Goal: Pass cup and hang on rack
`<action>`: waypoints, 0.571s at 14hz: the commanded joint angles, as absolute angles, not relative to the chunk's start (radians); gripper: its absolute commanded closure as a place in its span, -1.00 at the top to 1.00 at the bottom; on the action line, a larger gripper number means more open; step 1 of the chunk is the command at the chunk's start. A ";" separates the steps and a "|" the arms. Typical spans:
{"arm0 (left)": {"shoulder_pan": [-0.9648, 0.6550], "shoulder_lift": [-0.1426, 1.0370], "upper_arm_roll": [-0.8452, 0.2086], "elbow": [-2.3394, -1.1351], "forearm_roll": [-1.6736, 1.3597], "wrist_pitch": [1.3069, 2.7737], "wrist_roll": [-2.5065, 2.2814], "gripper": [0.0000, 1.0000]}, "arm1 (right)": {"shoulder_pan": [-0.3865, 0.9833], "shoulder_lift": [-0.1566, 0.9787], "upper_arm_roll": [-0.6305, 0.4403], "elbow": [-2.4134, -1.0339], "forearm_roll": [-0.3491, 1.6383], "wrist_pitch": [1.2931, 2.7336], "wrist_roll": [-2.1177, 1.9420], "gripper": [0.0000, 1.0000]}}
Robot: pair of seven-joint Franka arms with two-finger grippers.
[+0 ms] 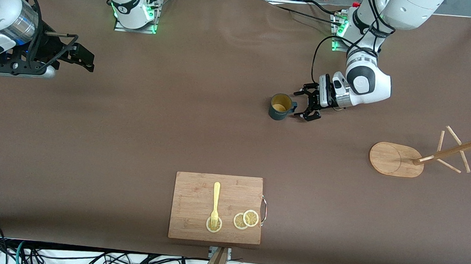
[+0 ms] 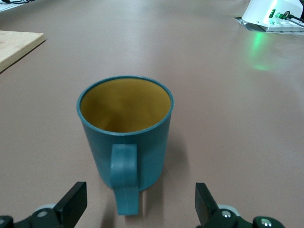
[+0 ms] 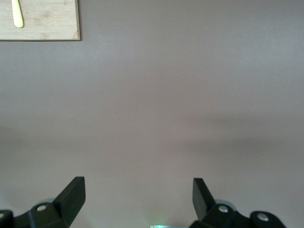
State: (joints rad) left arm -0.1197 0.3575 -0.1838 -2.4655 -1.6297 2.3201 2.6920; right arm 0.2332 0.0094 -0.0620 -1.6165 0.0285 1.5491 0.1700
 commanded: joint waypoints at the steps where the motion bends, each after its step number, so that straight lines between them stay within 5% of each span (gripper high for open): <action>1: -0.126 0.385 -0.184 -2.462 -1.664 2.332 2.734 1.00 | 0.100 -0.032 0.054 -1.657 0.018 1.548 0.115 1.00; 8: -0.130 0.390 -0.186 -2.461 -1.672 2.330 2.734 0.78 | 0.097 -0.025 0.017 -1.651 0.015 1.560 0.023 1.00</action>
